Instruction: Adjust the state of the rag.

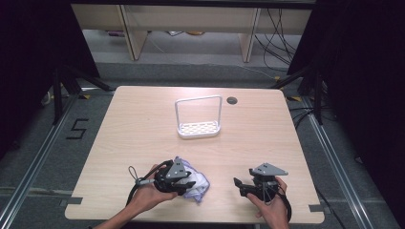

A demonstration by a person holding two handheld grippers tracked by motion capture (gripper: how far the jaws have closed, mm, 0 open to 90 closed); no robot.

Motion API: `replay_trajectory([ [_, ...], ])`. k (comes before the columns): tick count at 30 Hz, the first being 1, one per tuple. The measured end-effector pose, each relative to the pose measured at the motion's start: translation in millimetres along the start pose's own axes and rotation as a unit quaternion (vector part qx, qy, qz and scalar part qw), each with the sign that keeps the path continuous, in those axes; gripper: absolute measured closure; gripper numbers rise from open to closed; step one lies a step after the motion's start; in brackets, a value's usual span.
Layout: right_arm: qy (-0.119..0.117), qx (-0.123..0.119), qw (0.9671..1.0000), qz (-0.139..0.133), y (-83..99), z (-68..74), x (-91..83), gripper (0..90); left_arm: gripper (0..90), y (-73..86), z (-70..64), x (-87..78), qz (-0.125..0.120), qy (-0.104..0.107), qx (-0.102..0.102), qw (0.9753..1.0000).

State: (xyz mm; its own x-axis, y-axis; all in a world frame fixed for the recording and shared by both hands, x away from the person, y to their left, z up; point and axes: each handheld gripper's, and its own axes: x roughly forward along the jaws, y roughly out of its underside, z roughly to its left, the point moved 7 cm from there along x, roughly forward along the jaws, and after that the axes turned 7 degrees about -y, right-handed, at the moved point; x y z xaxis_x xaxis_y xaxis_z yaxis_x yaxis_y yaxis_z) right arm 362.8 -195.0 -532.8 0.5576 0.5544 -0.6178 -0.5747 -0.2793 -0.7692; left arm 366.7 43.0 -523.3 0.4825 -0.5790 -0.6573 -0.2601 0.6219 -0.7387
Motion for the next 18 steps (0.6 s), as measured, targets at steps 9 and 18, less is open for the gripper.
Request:
replay_trajectory([
  [9, 0.001, 0.004, 1.0000, 0.001, 0.3, 0.8, 0.0, 29.5, 87.2, -1.7, 4.9, -5.0, -0.011, 0.005, 0.009, 0.9999],
  [18, -0.006, 0.004, 1.0000, -0.003, -0.1, 0.4, 1.3, 29.5, 87.8, -30.8, 26.4, -51.3, -0.094, 0.030, -0.036, 0.9945],
])
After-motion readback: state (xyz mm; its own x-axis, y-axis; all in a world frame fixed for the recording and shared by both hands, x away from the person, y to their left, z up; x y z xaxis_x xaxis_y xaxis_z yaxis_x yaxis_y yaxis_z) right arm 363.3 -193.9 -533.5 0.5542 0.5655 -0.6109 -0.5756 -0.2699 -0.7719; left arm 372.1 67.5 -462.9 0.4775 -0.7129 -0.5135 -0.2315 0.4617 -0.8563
